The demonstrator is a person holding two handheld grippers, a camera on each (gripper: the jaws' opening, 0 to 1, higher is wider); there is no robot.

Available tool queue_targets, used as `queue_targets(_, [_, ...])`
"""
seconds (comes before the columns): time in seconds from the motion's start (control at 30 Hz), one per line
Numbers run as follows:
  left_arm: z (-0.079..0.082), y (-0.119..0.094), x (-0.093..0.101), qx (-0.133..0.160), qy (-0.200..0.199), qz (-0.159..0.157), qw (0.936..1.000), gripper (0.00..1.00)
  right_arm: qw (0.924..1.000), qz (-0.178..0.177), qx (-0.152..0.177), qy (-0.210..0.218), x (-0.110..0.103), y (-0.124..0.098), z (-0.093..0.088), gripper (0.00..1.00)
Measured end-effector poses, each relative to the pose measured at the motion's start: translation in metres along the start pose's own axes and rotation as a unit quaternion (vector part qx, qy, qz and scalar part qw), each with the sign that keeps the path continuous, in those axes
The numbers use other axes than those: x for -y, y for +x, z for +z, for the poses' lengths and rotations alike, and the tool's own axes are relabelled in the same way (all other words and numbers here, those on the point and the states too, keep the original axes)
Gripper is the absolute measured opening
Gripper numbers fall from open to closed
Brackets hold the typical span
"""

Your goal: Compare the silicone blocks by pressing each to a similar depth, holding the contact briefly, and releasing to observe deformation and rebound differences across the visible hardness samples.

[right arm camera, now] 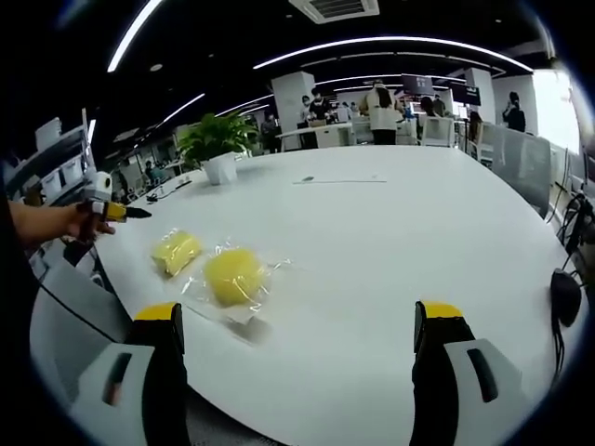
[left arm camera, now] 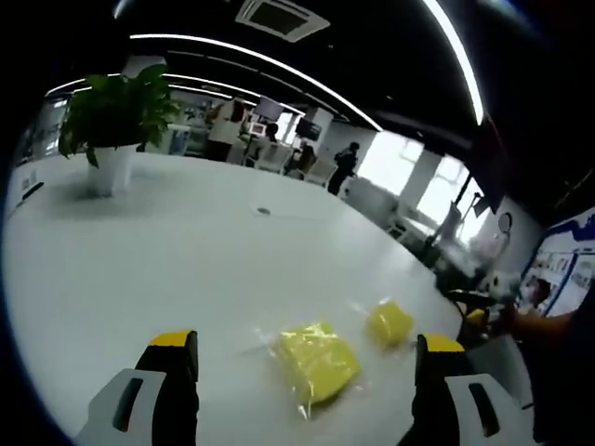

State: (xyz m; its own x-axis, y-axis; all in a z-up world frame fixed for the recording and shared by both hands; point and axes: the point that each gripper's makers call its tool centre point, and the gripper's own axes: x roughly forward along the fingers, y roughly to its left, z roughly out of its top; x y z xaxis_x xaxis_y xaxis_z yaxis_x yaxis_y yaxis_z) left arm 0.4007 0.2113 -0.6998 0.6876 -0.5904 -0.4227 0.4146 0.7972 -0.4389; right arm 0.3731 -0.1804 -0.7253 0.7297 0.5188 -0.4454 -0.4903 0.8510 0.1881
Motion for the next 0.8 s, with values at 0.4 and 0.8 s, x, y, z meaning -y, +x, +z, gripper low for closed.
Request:
queue_targets(0.4, [-0.004, 0.024, -0.019, -0.022, -0.087, -0.019, 0.9958, 0.90, 0.9999, 0.004, 0.007, 0.009, 0.000, 0.003, 0.003, 0.97])
queue_targets(0.8, [-0.022, 0.051, -0.032, -0.056, -0.182, -0.066, 0.9796, 0.56, 0.9998, 0.012, 0.001, 0.016, -0.008, 0.006, -0.004, 0.97])
